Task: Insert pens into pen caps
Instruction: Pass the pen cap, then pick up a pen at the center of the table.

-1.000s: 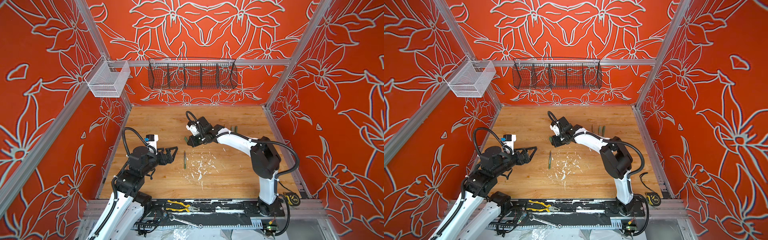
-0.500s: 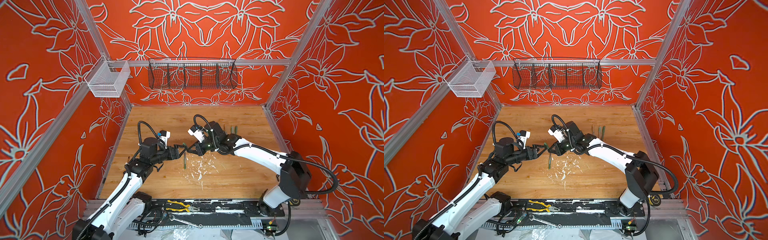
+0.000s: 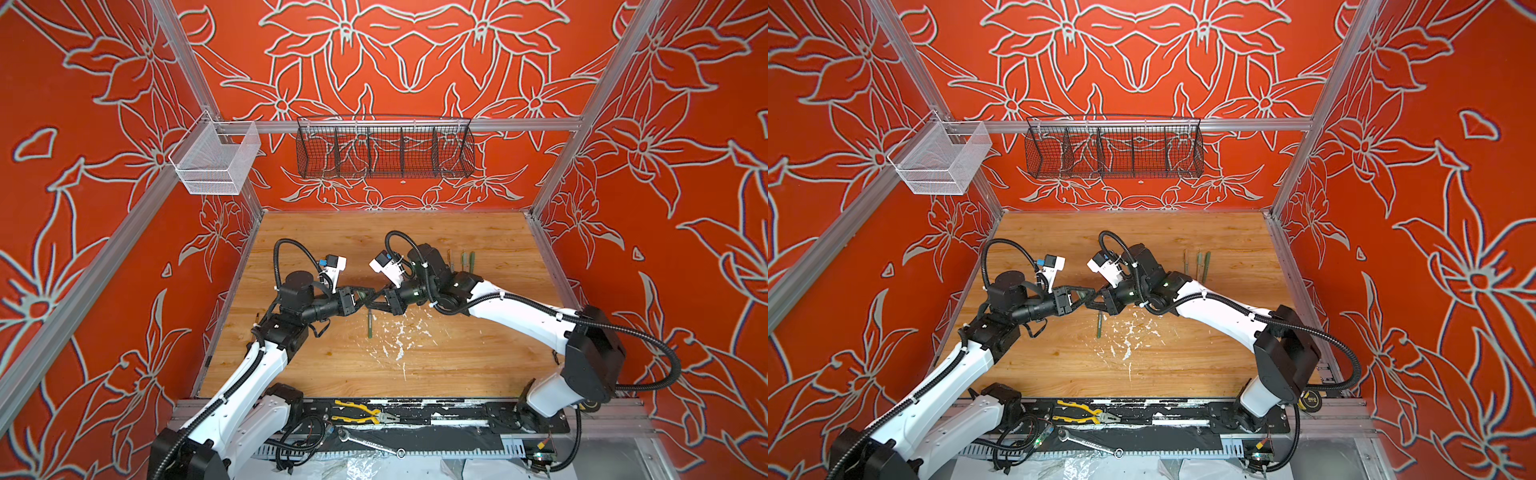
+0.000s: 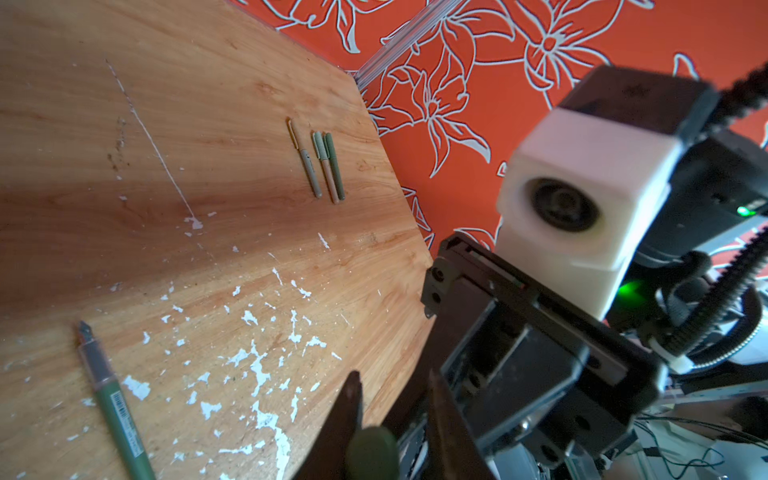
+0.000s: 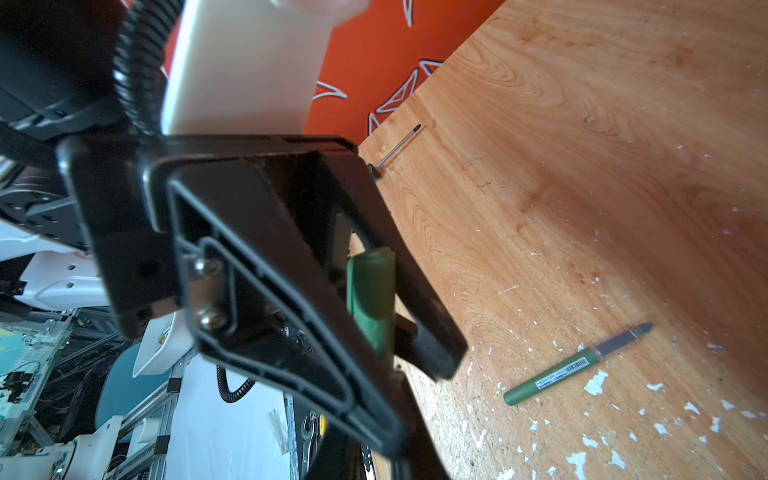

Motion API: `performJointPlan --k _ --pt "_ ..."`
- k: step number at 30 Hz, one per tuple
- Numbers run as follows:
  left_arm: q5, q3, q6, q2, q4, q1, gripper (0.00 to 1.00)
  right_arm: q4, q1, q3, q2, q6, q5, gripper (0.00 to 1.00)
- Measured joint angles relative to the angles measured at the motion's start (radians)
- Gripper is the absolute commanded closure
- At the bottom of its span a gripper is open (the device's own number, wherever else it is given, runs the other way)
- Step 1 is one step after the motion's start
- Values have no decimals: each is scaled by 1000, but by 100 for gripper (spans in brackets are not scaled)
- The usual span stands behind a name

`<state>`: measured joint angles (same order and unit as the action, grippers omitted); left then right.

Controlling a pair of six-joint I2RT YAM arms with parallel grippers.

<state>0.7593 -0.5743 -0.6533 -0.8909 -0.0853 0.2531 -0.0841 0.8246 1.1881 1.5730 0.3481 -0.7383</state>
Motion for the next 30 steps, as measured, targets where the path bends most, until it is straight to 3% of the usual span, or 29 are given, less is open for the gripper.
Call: performJointPlan --k 4,7,9,11,14,17,22,30 --pt "-8 1 6 4 2 -5 100 8 0 0 -1 6 -7 89" --pt "-23 1 9 18 9 -4 100 17 0 0 -1 11 -8 83" --pt "-38 1 15 35 22 -3 100 24 2 0 -1 20 -7 76" --pt "-69 -1 33 59 45 -3 100 29 2 -2 -1 28 -4 60" --pt "-151 -25 77 100 129 -3 100 33 2 -13 -2 43 9 45" --pt "-251 -90 138 137 252 -3 100 21 2 -24 -3 56 45 37" --pt "-408 -217 240 185 442 -3 100 -75 12 2 39 71 184 35" --pt "-661 -267 333 334 672 -3 100 -341 114 223 314 86 489 42"
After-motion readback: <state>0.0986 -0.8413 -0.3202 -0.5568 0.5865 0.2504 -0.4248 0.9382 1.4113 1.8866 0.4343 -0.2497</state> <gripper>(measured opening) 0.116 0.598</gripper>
